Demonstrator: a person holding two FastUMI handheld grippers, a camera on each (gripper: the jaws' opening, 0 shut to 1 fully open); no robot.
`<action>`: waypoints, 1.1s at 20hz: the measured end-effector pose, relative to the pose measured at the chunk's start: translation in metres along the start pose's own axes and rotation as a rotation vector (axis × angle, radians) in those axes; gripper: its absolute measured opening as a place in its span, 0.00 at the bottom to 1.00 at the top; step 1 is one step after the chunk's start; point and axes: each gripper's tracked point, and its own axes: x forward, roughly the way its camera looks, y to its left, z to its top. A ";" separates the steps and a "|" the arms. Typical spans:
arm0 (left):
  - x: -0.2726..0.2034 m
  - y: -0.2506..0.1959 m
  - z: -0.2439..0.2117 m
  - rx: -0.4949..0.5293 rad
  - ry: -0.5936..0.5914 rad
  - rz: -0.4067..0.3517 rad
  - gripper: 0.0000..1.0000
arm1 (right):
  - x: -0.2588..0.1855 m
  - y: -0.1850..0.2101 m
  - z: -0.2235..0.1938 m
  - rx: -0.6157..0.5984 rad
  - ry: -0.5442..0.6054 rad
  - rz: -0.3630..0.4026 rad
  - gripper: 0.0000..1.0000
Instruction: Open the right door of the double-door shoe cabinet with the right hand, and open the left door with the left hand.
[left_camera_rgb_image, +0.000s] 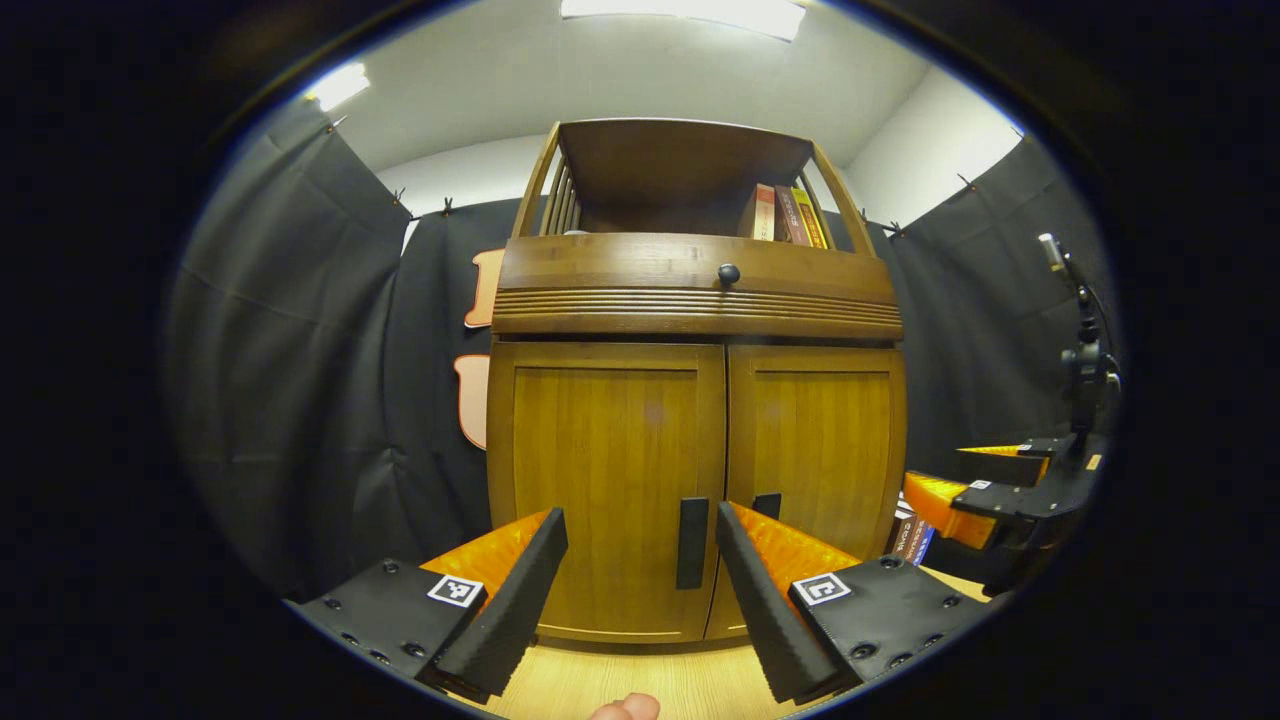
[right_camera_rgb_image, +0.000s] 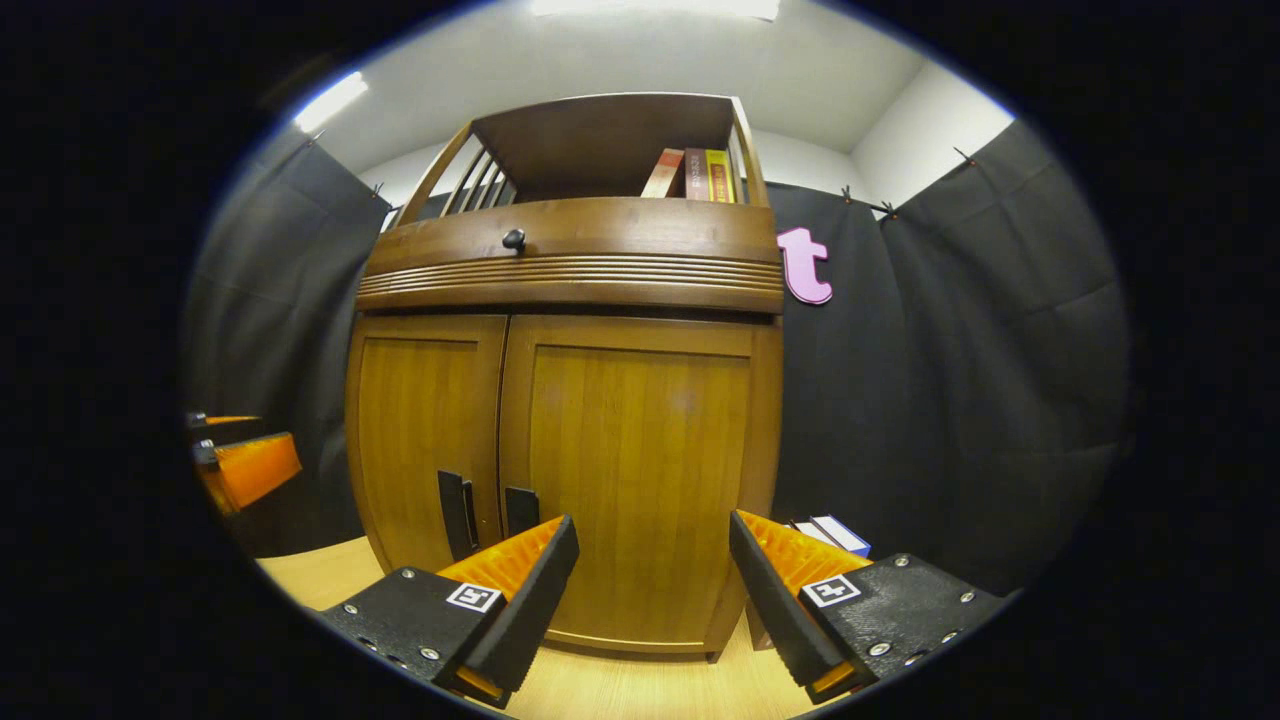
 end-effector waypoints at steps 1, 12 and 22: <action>-0.001 0.000 0.002 0.003 -0.002 0.006 0.99 | 0.009 0.004 -0.005 0.006 0.008 0.010 0.94; -0.015 0.020 0.001 0.024 -0.005 0.035 0.95 | 0.074 0.077 -0.041 0.088 0.055 0.146 0.94; -0.021 0.033 0.004 0.019 -0.015 0.054 0.96 | 0.130 0.112 -0.088 0.050 0.124 0.141 0.99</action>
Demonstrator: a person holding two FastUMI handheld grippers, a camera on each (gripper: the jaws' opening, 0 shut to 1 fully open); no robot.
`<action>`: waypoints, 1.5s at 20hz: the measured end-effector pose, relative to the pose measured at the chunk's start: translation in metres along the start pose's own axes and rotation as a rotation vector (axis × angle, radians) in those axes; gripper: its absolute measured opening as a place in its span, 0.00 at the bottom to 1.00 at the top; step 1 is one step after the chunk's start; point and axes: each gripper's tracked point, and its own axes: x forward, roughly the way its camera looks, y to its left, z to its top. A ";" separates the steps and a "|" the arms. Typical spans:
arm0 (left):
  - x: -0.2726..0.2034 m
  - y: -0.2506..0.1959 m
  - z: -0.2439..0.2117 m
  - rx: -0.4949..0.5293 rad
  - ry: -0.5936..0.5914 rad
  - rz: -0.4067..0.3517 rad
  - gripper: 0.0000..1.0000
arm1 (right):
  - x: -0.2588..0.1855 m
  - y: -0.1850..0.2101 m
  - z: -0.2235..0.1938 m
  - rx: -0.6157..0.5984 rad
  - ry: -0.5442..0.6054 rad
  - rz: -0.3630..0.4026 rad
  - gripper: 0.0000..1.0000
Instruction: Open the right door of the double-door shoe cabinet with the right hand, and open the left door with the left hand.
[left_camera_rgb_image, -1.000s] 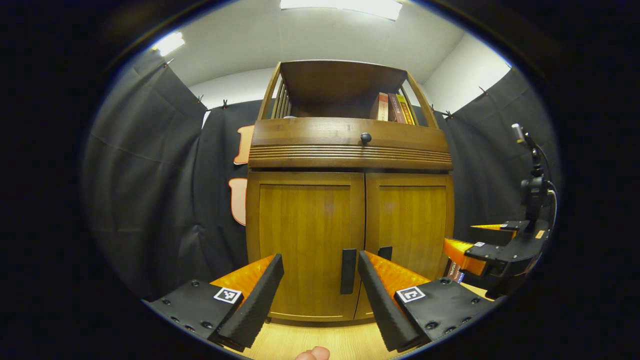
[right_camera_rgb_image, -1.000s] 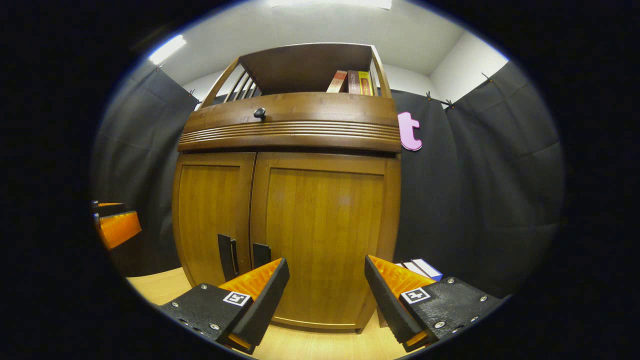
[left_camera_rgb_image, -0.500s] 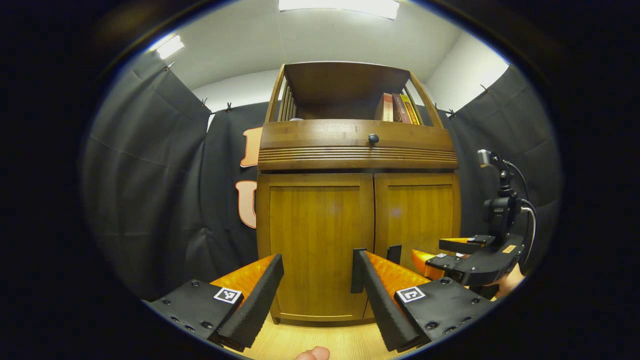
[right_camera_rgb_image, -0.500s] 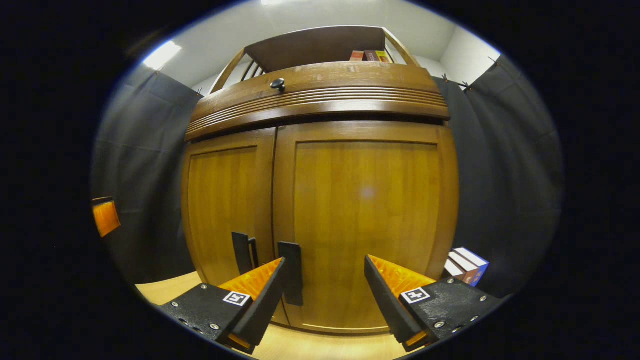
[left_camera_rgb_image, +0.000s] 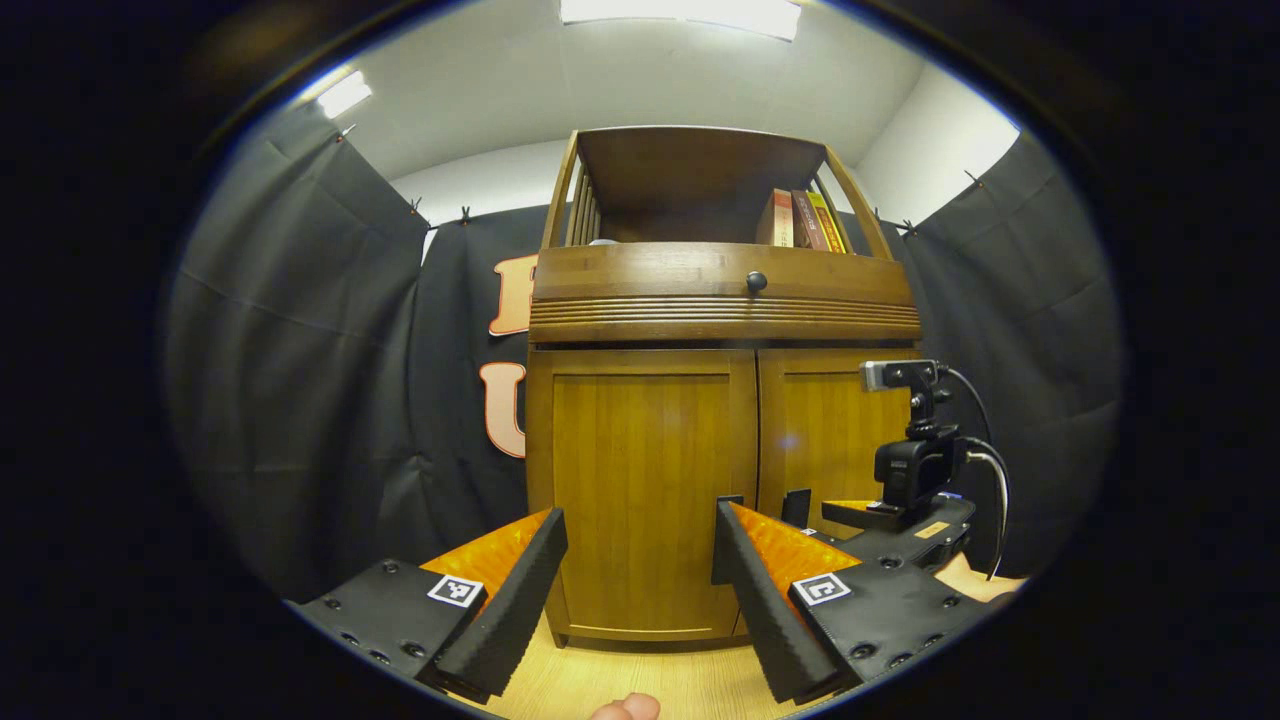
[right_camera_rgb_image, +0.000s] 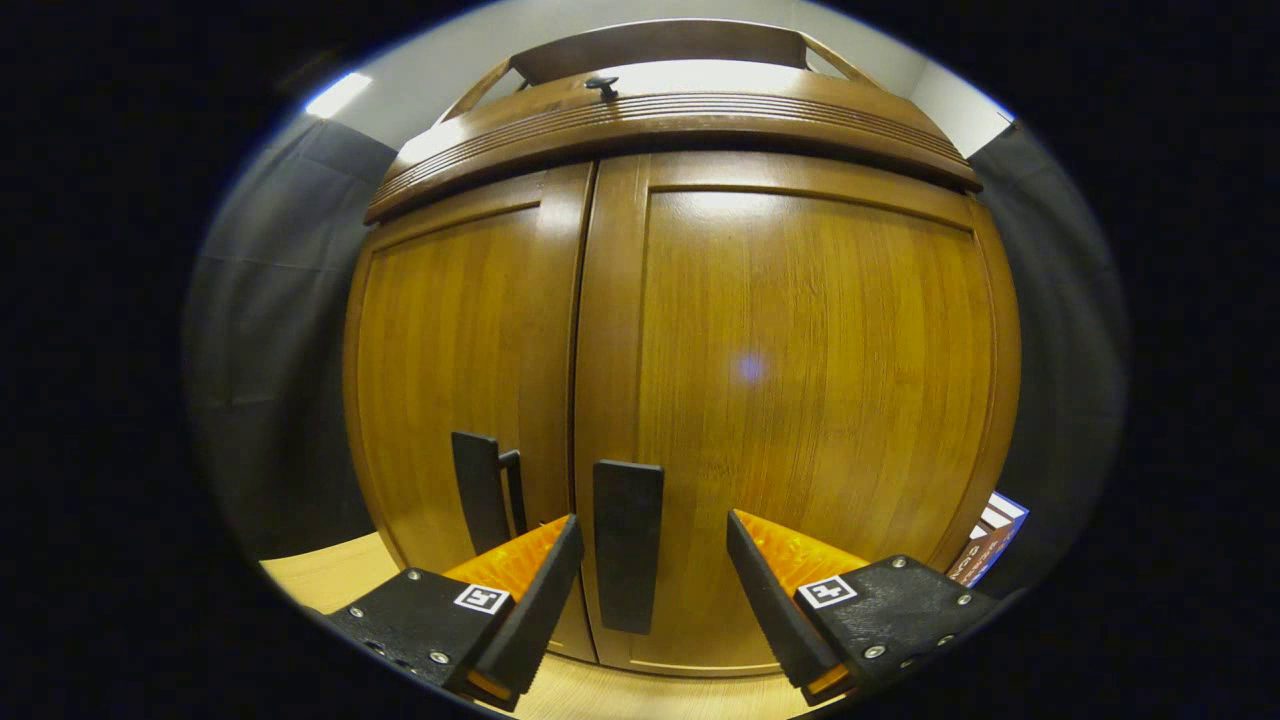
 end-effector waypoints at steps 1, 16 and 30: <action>-0.001 0.002 -0.001 0.000 -0.001 0.003 0.96 | 0.004 -0.001 -0.003 0.011 0.007 -0.008 0.88; 0.001 0.005 -0.012 -0.023 0.017 -0.006 0.97 | 0.008 0.019 -0.023 0.083 0.028 0.051 0.30; -0.002 -0.028 -0.017 -0.054 0.012 -0.066 0.96 | -0.111 -0.003 -0.026 0.109 0.036 0.143 0.28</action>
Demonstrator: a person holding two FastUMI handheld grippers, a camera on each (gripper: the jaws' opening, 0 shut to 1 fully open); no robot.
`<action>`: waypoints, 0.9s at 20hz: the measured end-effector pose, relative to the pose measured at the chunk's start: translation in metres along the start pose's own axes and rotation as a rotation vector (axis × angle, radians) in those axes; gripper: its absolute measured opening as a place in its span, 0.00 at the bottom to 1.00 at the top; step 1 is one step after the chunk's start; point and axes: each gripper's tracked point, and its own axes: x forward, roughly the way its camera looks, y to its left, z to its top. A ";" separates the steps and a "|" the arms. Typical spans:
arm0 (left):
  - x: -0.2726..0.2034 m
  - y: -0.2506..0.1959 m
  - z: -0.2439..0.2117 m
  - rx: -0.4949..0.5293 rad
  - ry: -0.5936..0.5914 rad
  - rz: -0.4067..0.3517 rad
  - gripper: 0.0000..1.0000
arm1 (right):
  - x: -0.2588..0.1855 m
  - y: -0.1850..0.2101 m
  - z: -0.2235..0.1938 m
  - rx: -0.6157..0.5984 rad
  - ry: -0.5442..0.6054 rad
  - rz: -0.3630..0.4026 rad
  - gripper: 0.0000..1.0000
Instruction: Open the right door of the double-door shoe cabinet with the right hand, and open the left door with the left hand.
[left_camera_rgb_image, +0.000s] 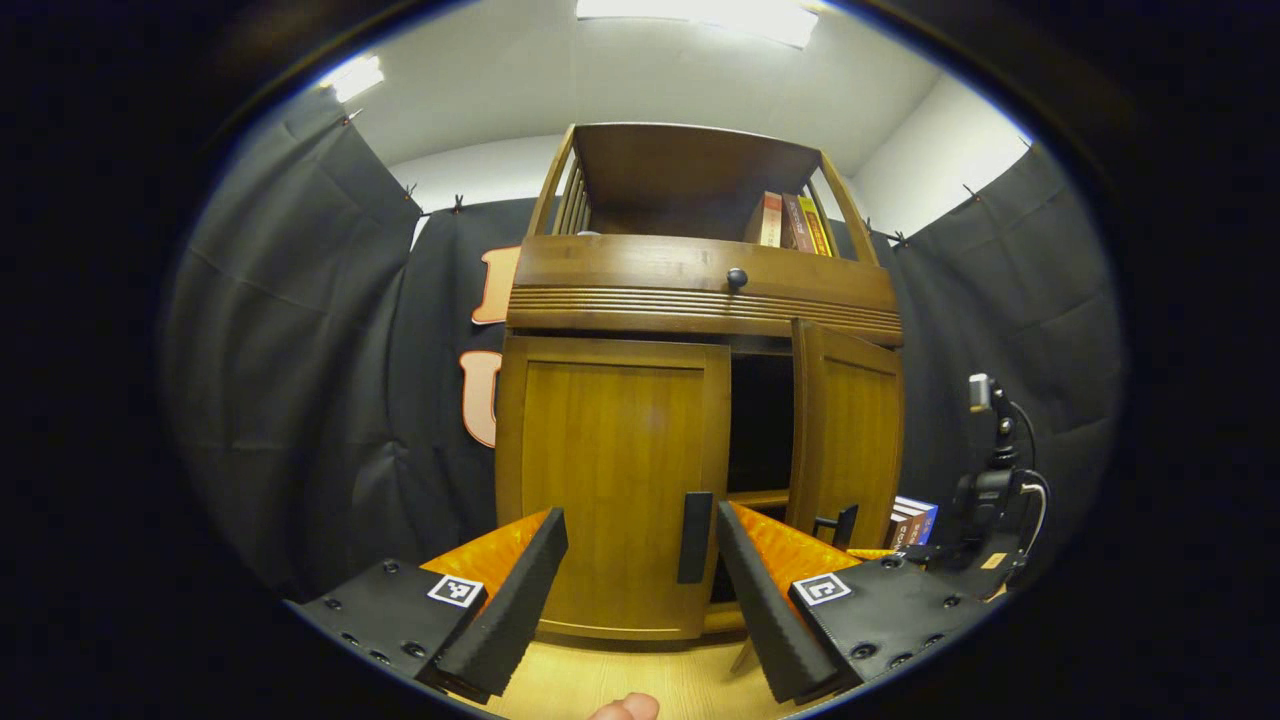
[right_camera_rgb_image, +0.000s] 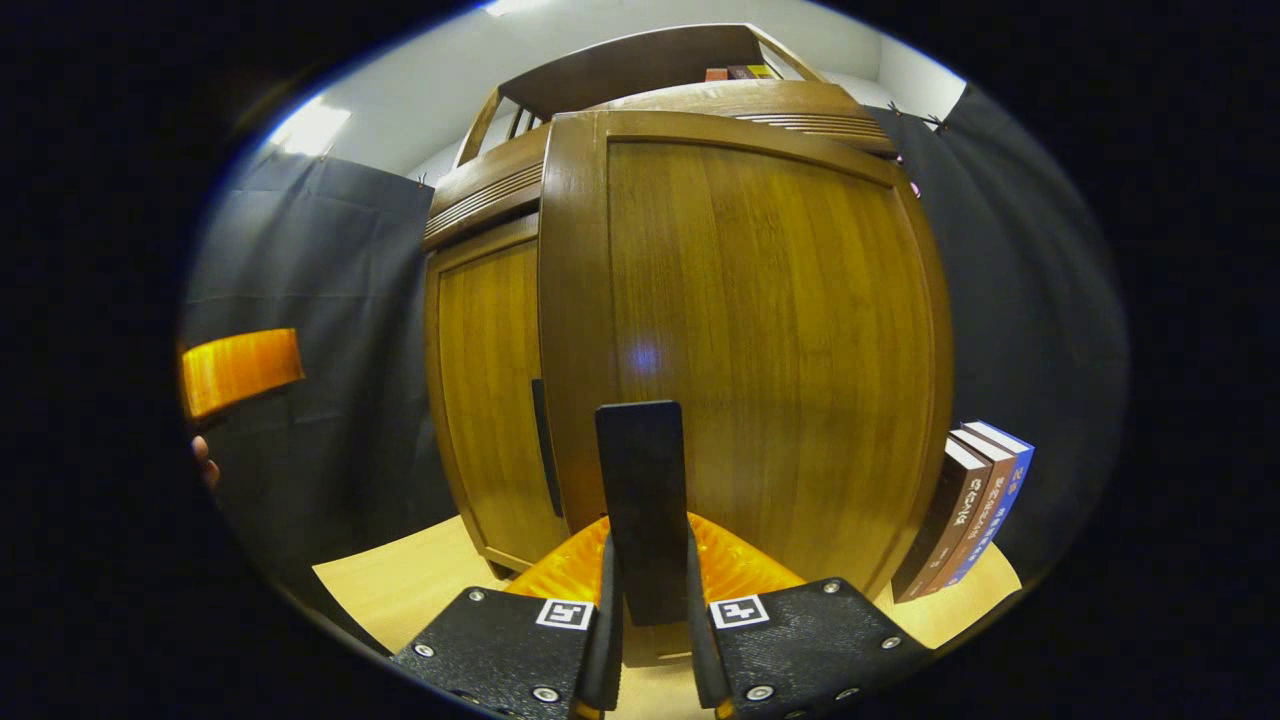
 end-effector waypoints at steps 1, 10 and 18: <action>0.000 -0.001 -0.002 0.001 0.004 -0.002 0.96 | -0.009 -0.003 0.000 0.001 0.003 -0.003 0.28; 0.011 -0.024 -0.006 -0.013 0.007 -0.023 0.95 | -0.081 -0.044 0.005 -0.017 0.013 -0.109 0.25; 0.009 -0.048 -0.009 -0.012 0.001 -0.050 0.97 | -0.128 -0.105 0.007 -0.046 0.049 -0.228 0.18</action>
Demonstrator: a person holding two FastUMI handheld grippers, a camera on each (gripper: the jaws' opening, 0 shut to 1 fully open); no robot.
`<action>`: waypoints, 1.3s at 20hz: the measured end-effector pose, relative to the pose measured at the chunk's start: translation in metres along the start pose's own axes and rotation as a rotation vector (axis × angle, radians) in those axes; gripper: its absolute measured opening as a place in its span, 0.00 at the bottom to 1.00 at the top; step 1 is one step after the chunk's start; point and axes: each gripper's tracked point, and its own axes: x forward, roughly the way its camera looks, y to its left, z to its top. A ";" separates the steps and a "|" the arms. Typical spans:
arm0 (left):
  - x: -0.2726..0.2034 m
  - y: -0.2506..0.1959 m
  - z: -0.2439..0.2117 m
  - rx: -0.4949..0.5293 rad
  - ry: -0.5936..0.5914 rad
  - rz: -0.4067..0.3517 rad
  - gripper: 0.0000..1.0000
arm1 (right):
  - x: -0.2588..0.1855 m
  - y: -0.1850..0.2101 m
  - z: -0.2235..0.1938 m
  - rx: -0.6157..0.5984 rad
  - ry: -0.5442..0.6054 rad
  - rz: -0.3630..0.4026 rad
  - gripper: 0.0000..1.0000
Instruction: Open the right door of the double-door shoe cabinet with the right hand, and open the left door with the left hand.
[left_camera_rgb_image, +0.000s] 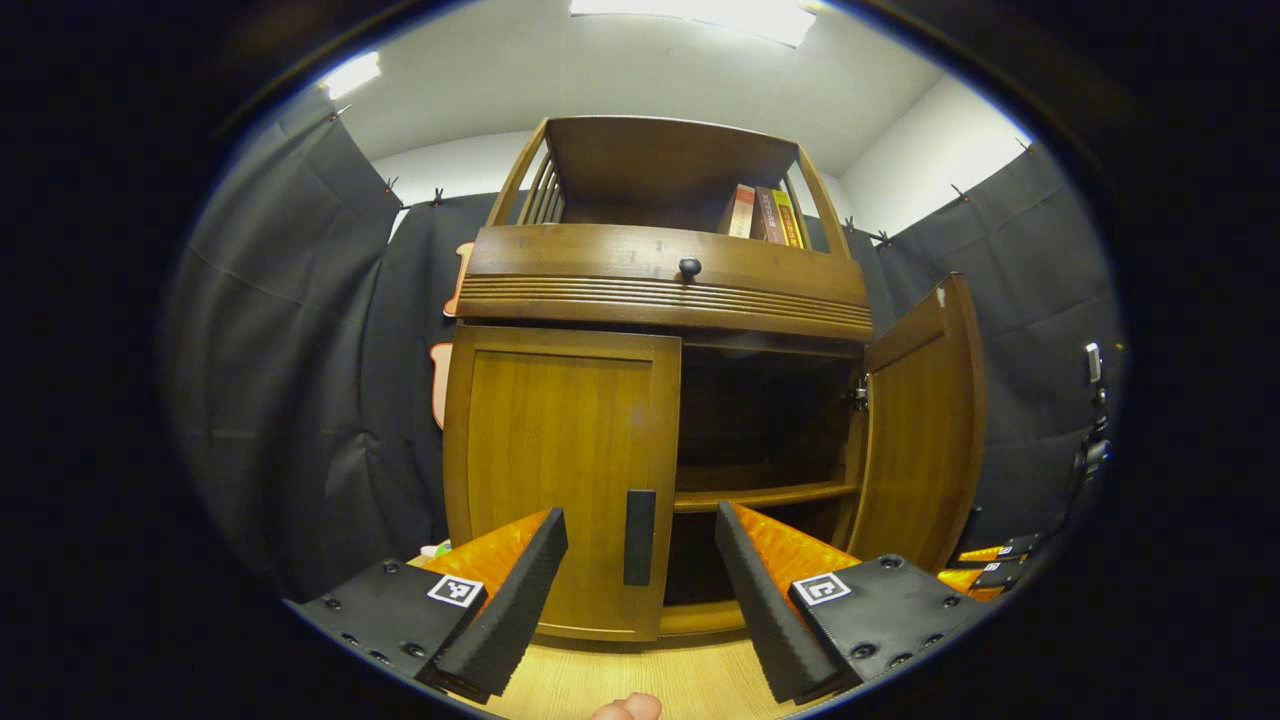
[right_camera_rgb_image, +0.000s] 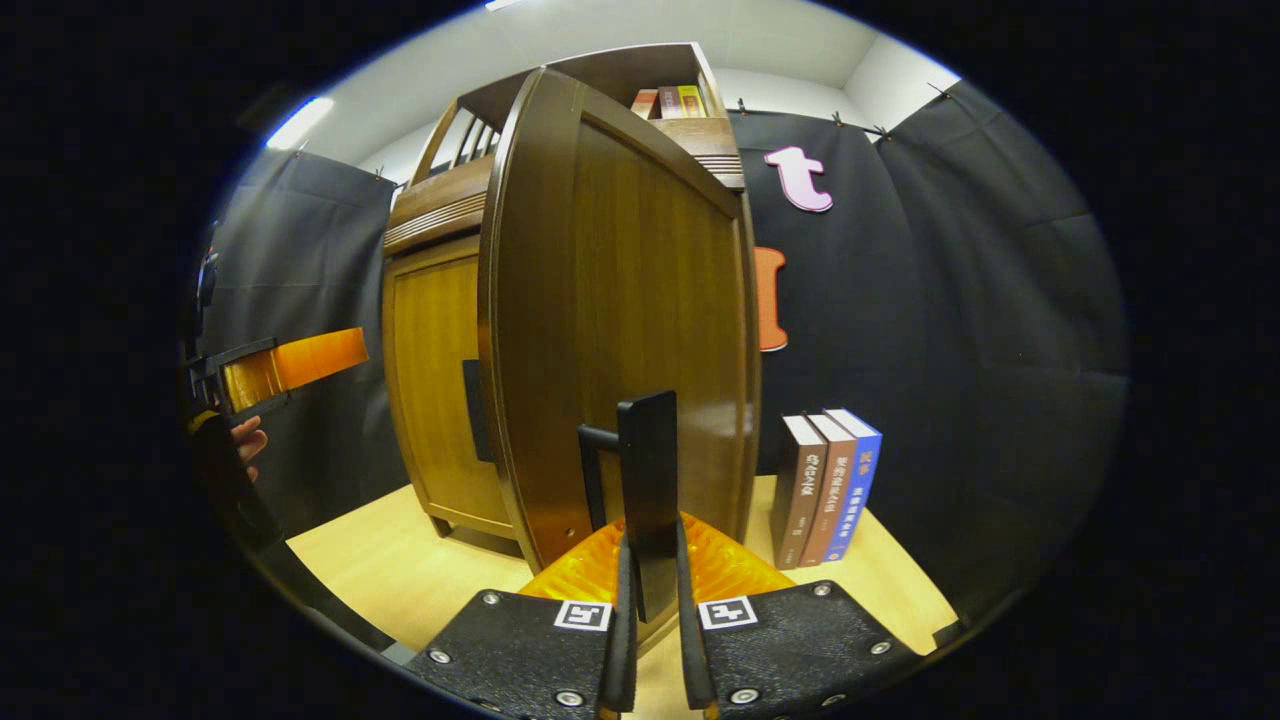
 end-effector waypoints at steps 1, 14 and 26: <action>-0.001 -0.001 0.000 0.003 -0.002 0.000 0.99 | -0.003 -0.012 0.000 -0.010 0.002 -0.025 0.17; -0.004 -0.003 0.005 0.022 -0.027 0.018 0.95 | -0.016 -0.112 0.004 0.027 -0.035 0.025 0.02; -0.011 0.006 0.001 0.005 -0.027 0.051 0.95 | -0.029 -0.129 0.002 0.044 -0.066 0.137 0.06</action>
